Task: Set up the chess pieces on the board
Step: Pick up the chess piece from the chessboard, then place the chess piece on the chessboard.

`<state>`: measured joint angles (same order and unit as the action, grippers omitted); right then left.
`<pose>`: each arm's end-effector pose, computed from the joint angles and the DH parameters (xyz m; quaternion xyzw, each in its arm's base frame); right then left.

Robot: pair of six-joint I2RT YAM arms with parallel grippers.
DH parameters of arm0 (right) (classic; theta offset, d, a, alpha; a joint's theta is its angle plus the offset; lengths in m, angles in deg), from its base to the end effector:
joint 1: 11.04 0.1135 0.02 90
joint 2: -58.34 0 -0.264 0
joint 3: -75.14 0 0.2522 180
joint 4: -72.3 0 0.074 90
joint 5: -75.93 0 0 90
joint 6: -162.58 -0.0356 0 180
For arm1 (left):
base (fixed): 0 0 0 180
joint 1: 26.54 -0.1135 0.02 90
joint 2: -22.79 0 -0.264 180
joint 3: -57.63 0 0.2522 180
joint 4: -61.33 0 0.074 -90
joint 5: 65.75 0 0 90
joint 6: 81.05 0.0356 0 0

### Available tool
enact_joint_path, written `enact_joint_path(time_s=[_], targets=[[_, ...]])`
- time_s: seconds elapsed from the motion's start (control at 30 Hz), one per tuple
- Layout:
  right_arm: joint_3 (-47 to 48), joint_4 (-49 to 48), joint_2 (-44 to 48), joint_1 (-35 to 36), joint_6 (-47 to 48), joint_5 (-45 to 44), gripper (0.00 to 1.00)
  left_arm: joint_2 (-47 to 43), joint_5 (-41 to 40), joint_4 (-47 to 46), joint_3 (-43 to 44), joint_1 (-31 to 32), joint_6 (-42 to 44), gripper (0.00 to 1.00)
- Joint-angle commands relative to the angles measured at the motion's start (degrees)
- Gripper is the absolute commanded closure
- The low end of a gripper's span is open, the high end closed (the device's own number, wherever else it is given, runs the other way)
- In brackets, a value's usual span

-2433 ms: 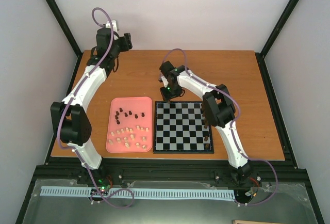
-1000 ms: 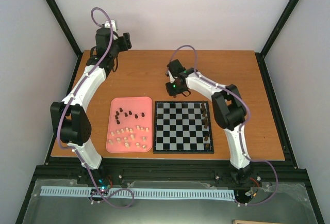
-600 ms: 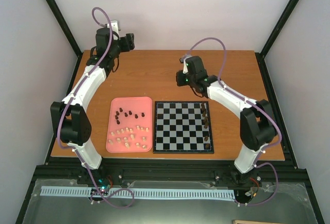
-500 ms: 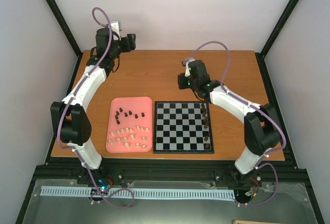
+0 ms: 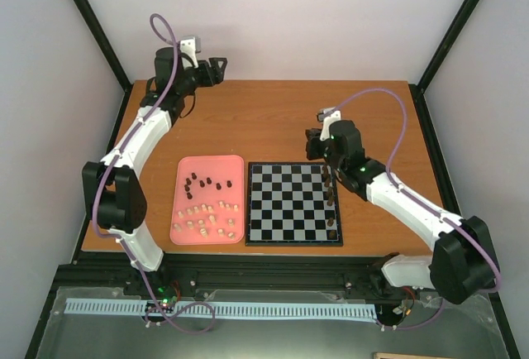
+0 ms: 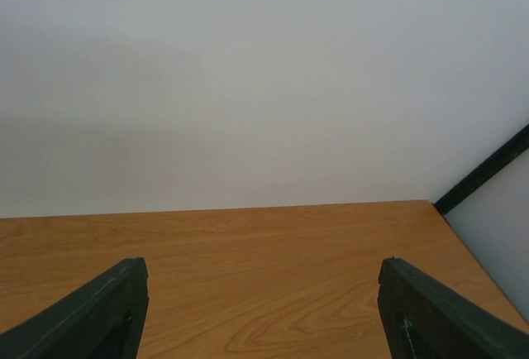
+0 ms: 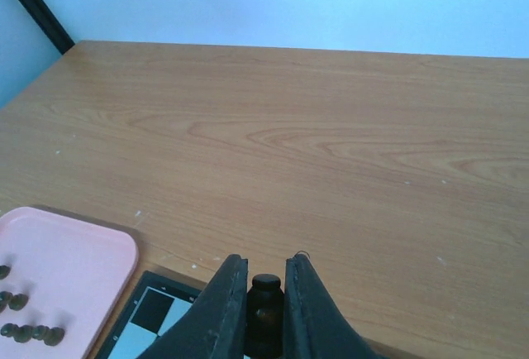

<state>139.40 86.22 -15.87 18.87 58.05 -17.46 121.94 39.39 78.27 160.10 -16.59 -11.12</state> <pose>0.2583 0.1461 0.2796 -0.0961 0.8323 0.1833 0.5142 0.4112 -0.0816 0.3632 0.0124 0.7833 -0.2587 0.5652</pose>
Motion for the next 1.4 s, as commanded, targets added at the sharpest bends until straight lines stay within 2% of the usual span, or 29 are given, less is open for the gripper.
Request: enact_joint_path(time_s=[0.0,0.13,0.27,0.4,0.53,0.73,0.87,0.9,0.97,1.1,1.2,1.37], targets=[[-2.78,-0.15,3.85,-0.29,-0.28,-2.58,0.97,2.89,7.92,-4.98,-0.82,0.48,-1.24,0.23],[-2.06,-0.49,7.72,-0.51,-0.63,-1.60,0.97,7.35,20.92,-9.90,0.44,2.15,-2.21,0.25],[-1.44,-1.13,11.65,-1.05,-1.57,0.13,0.97,10.17,35.52,-18.66,1.23,3.34,-7.82,0.29],[-0.78,-1.29,14.68,-1.55,-2.09,1.80,0.97,11.76,41.03,-23.20,1.19,4.69,-11.94,0.29],[0.55,-0.27,15.14,-1.71,-2.23,4.45,0.97,14.61,47.70,-32.09,1.21,6.51,-19.46,0.33],[0.25,-0.09,14.17,-1.84,-0.98,2.19,0.97,14.11,46.35,-26.96,2.25,9.42,-16.68,0.34],[0.28,-0.06,11.06,-2.05,-1.93,5.03,0.97,8.87,41.14,-8.32,3.09,10.24,-2.62,0.34],[-0.34,-1.03,10.86,-2.05,-2.41,6.47,0.97,7.57,40.07,-4.80,2.72,10.33,2.31,0.34],[-1.42,-2.78,11.04,-2.06,-2.74,6.68,0.97,5.87,39.47,-0.05,2.13,10.48,6.96,0.34],[-0.90,-4.44,10.54,-2.05,-1.13,5.60,0.97,5.77,41.77,1.61,1.08,11.42,7.81,0.37],[-1.62,-8.53,10.37,-2.06,-1.71,6.43,0.97,5.11,40.19,2.27,-1.04,13.55,9.16,0.37],[-2.20,-15.10,7.93,-2.05,-2.97,9.09,0.97,3.06,40.50,-3.11,-7.47,15.41,6.33,0.38]])
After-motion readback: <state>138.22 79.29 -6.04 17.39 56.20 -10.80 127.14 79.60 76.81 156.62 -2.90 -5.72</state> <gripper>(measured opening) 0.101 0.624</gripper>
